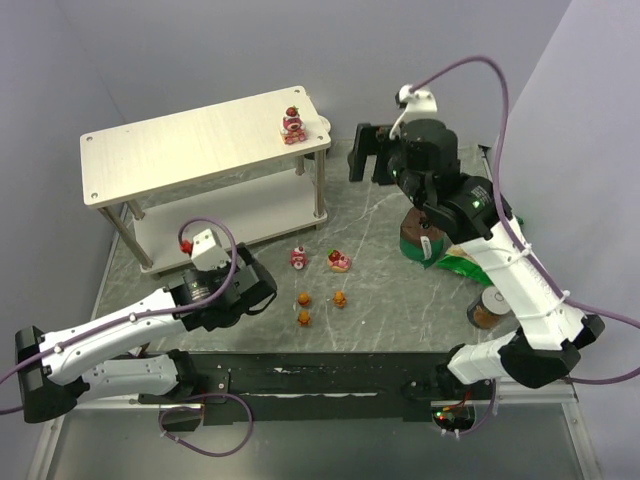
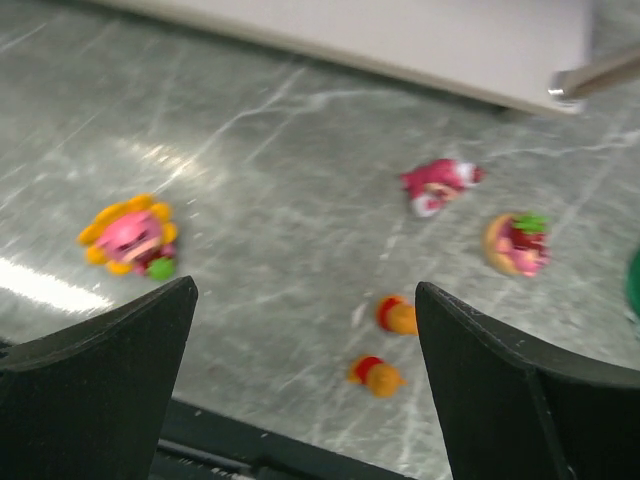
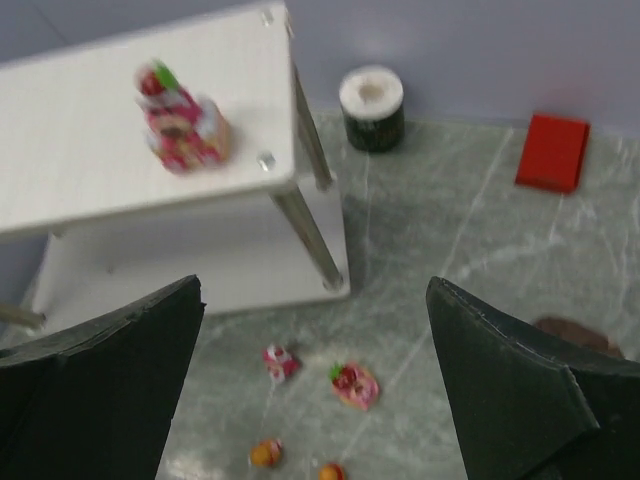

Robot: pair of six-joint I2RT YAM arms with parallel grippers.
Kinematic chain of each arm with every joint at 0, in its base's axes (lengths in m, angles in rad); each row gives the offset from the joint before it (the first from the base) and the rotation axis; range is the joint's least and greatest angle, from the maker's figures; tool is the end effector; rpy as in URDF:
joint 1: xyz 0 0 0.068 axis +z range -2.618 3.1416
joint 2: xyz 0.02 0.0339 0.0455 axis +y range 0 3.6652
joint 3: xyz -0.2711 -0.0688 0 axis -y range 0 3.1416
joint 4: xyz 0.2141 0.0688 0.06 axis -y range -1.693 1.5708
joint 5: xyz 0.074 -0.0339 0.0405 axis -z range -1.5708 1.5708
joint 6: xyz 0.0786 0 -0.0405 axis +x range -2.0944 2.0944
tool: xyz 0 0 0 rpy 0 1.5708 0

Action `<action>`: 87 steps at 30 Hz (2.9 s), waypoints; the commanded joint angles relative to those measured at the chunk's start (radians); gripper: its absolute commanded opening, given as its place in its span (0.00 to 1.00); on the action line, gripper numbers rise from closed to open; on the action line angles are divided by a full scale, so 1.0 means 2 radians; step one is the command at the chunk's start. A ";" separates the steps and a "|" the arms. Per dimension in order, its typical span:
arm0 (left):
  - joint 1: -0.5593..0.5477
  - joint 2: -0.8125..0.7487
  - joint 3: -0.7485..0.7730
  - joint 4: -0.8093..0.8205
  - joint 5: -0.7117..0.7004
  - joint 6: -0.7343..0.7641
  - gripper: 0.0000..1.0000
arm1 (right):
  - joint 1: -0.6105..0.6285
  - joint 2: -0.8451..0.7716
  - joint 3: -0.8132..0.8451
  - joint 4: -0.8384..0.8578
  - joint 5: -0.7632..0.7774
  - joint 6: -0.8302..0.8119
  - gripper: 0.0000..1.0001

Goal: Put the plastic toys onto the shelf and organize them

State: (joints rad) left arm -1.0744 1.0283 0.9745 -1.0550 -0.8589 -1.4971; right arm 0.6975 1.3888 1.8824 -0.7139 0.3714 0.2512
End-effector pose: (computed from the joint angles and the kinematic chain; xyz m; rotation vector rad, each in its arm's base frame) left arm 0.1252 -0.1061 0.2819 -0.6903 2.0925 -0.2124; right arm 0.2289 0.1546 0.5022 -0.1320 1.7845 0.3515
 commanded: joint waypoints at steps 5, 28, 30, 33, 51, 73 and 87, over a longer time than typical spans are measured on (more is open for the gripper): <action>0.020 -0.038 -0.080 0.105 0.037 -0.005 0.97 | -0.020 -0.067 -0.140 -0.040 -0.029 0.085 1.00; 0.115 0.287 -0.037 0.576 0.190 0.426 0.95 | -0.068 -0.207 -0.269 -0.096 -0.024 0.114 1.00; 0.118 0.297 -0.029 0.576 0.192 0.439 0.90 | -0.070 -0.211 -0.275 -0.097 -0.022 0.114 1.00; 0.118 0.307 -0.029 0.578 0.186 0.447 0.87 | -0.073 -0.213 -0.279 -0.097 -0.020 0.115 1.00; 0.122 0.354 -0.042 0.600 0.143 0.436 0.76 | -0.082 -0.217 -0.293 -0.089 -0.018 0.114 1.00; 0.125 0.298 0.001 0.495 0.131 0.411 0.01 | -0.093 -0.225 -0.306 -0.077 -0.019 0.114 1.00; 0.035 0.126 0.142 0.277 0.100 0.397 0.01 | -0.102 -0.200 -0.288 -0.059 -0.028 0.104 1.00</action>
State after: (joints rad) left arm -0.9726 1.3560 1.1629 -0.3767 -0.5945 -0.6941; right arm 0.5053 0.9726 1.2732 -0.8745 0.3088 0.4736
